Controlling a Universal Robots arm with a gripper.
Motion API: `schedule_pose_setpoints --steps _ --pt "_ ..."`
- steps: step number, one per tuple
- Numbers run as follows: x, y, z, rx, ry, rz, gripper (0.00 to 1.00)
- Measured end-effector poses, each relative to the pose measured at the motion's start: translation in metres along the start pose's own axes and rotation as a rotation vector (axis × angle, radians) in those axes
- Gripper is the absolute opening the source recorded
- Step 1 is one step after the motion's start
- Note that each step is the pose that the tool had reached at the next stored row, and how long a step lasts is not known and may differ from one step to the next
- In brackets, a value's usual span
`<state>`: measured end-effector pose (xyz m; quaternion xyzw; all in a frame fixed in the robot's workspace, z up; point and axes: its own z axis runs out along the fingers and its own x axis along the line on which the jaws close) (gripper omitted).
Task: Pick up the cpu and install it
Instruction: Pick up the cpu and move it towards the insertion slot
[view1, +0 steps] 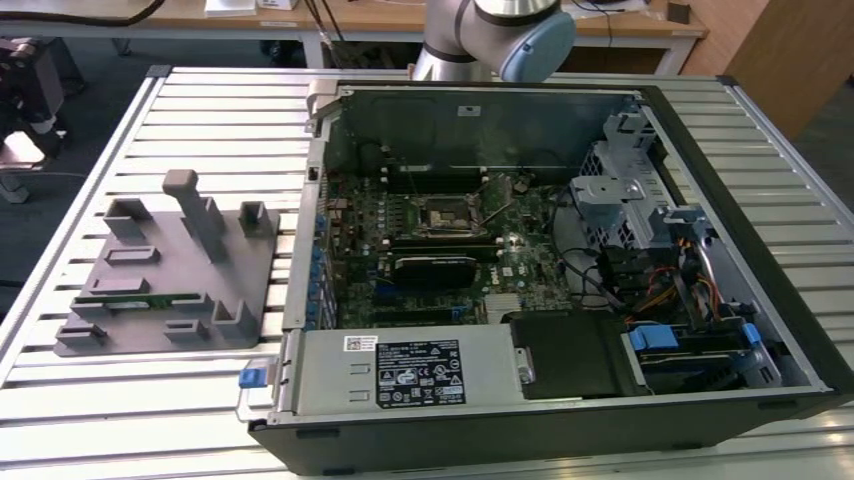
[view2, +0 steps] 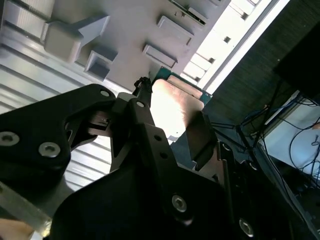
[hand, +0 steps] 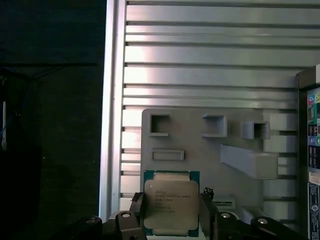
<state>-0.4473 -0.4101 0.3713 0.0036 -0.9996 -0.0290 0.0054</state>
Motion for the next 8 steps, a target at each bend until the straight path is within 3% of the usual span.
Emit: schedule_pose_setpoints --steps 8 --pt "-0.0342 -0.0003 -0.0009 -0.0007 0.0066 0.000 0.53"
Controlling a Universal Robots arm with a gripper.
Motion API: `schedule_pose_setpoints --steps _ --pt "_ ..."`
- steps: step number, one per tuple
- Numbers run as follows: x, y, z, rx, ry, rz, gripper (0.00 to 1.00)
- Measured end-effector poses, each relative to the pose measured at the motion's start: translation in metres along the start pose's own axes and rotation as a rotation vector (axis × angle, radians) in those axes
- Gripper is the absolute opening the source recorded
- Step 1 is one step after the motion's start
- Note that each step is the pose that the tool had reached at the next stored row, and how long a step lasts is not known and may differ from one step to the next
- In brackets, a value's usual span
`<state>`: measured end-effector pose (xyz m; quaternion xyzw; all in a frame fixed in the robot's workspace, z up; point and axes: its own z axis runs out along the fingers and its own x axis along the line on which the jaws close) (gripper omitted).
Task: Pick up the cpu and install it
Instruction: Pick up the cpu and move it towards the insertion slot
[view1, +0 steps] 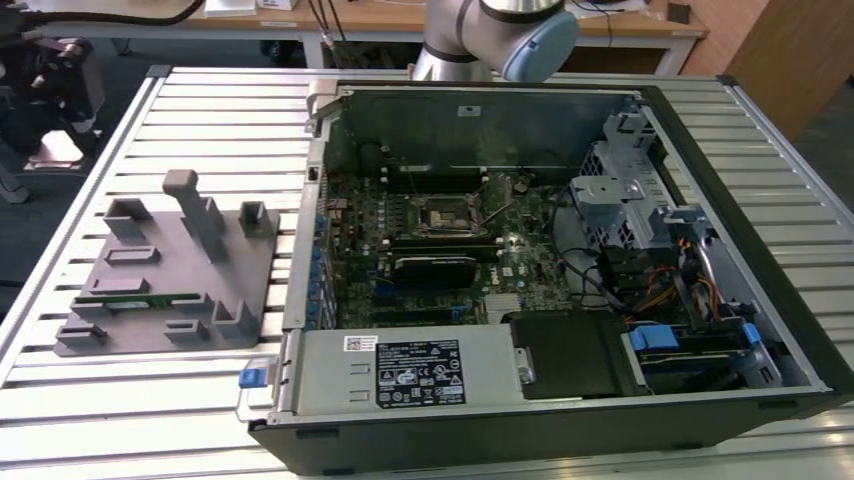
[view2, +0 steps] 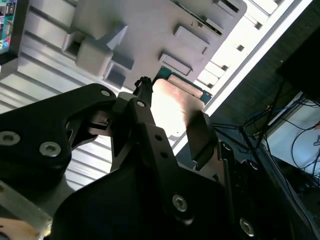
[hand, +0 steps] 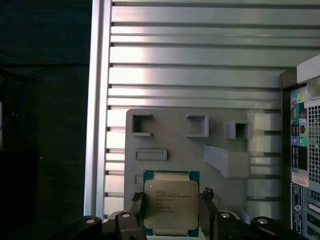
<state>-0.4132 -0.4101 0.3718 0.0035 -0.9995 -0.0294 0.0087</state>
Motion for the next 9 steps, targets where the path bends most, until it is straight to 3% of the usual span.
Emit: schedule_pose_setpoints --steps 9 --pt "-0.0413 -0.0003 -0.0007 0.0000 0.0019 0.000 0.53"
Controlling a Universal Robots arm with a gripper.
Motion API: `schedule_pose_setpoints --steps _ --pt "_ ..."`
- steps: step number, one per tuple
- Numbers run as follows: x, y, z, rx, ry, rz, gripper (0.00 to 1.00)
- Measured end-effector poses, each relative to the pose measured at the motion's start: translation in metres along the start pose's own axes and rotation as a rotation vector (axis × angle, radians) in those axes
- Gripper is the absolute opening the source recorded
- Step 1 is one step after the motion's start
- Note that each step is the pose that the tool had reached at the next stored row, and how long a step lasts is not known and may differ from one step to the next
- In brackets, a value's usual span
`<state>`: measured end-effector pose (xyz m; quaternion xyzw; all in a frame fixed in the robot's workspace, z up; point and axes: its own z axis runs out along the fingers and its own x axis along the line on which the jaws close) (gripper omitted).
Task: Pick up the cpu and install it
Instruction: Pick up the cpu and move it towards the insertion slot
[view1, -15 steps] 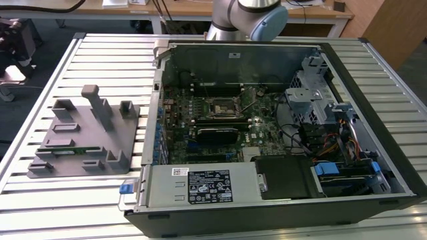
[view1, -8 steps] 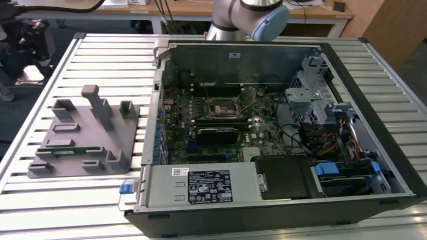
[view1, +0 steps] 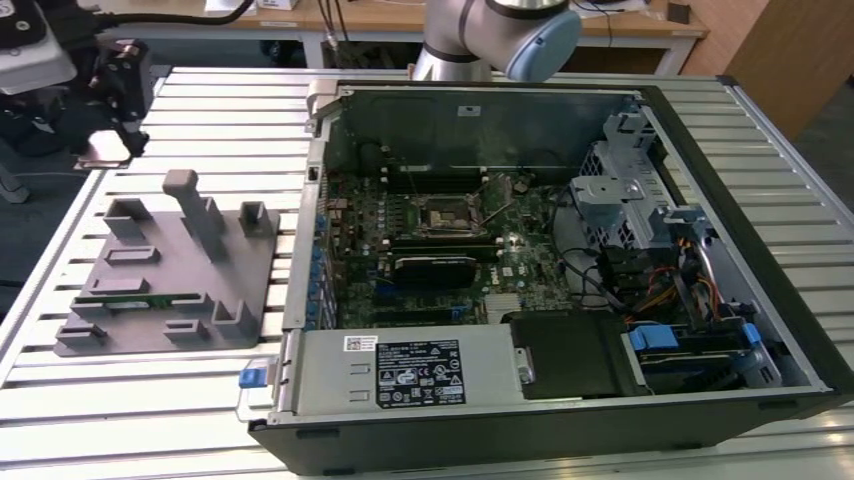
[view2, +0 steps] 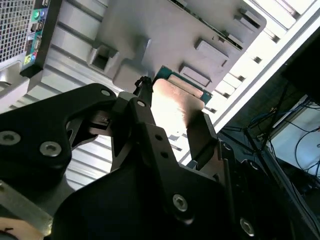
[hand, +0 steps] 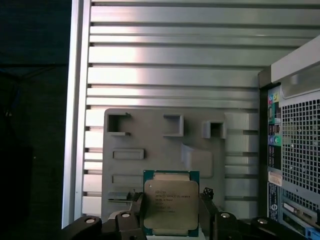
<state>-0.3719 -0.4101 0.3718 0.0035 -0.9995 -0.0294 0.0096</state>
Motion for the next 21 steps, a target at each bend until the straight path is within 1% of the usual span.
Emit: schedule_pose_setpoints --steps 21 --pt "-0.0952 -0.0003 -0.0018 -0.0001 0.0042 0.000 0.53"
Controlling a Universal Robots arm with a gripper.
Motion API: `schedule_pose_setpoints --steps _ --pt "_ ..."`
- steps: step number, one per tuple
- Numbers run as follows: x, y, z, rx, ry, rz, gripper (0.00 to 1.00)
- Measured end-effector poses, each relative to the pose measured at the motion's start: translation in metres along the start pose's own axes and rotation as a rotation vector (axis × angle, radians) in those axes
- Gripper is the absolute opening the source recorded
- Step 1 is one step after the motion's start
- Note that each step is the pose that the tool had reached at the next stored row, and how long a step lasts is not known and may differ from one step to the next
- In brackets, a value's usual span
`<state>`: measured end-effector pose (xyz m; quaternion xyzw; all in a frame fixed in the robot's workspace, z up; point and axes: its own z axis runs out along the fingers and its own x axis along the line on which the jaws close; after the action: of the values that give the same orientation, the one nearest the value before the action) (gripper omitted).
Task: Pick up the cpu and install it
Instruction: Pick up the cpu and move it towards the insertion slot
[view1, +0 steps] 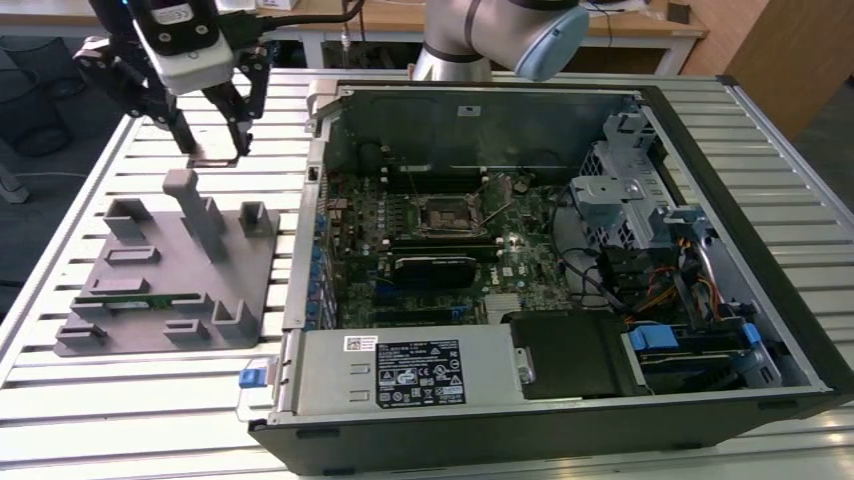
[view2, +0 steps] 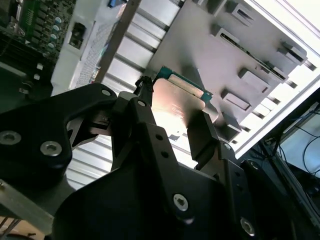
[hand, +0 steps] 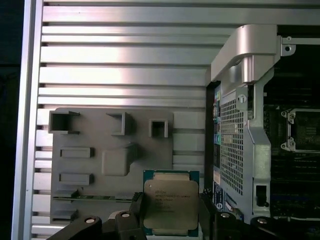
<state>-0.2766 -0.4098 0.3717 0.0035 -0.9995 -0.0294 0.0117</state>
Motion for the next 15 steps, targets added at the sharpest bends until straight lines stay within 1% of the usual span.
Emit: schedule_pose_setpoints --steps 15 --pt "-0.0683 0.0000 -0.0013 0.0000 0.0041 0.000 0.53"
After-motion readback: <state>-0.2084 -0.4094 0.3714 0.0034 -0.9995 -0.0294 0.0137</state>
